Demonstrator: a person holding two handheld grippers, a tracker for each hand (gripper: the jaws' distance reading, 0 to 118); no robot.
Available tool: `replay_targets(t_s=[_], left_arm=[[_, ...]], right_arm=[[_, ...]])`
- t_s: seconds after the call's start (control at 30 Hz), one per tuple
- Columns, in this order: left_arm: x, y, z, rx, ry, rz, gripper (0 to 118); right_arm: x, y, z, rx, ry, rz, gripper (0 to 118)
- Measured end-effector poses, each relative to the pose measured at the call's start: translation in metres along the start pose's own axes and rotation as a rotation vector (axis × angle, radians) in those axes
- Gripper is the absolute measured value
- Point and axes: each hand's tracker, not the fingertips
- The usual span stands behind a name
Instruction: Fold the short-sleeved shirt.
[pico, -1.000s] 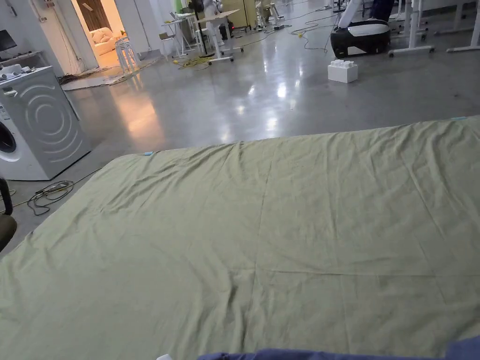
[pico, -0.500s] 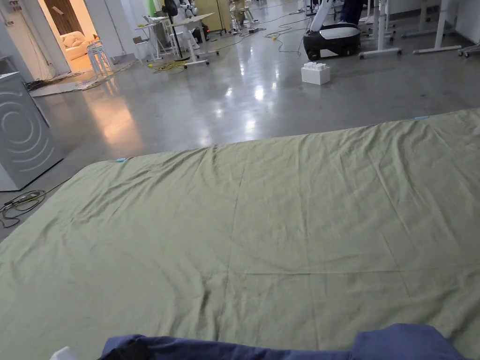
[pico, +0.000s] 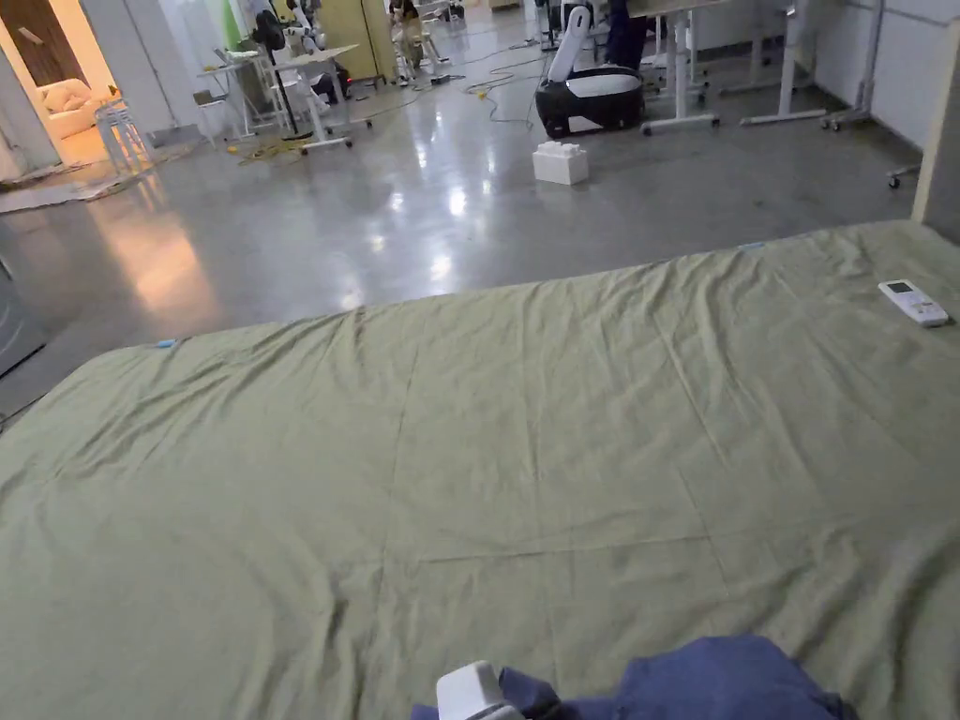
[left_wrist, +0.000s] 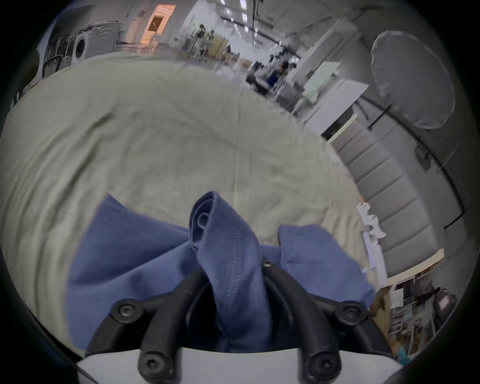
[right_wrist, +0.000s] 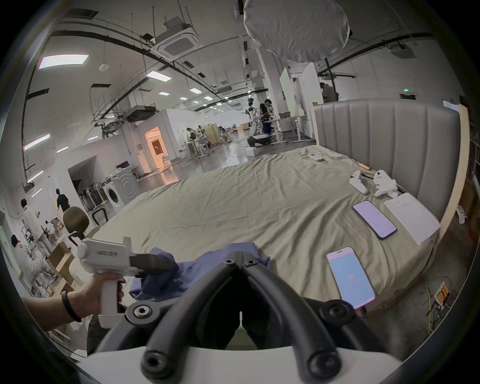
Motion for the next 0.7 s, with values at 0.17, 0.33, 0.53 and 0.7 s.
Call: replay_targets(t_s=[0.17, 0.33, 0.53, 0.7], left_arm=[[0.007, 0.019, 0.049, 0.108, -0.225, 0.037, 85], [-0.02, 0.041, 0.104, 0.262, -0.242, 0.161, 73], [-0.044, 0.012, 0.046, 0.043, -0.268, 0.228, 4], [-0.013, -0.023, -0.016, -0.101, -0.222, 0.153, 4]], right_arm=[[0.017, -0.01, 0.004, -0.023, -0.023, -0.061, 0], [0.023, -0.019, -0.001, -0.04, -0.005, -0.097, 0], [0.016, -0.02, 0.001, -0.054, 0.014, -0.097, 0], [0.014, -0.02, 0.006, -0.072, -0.005, -0.079, 0]])
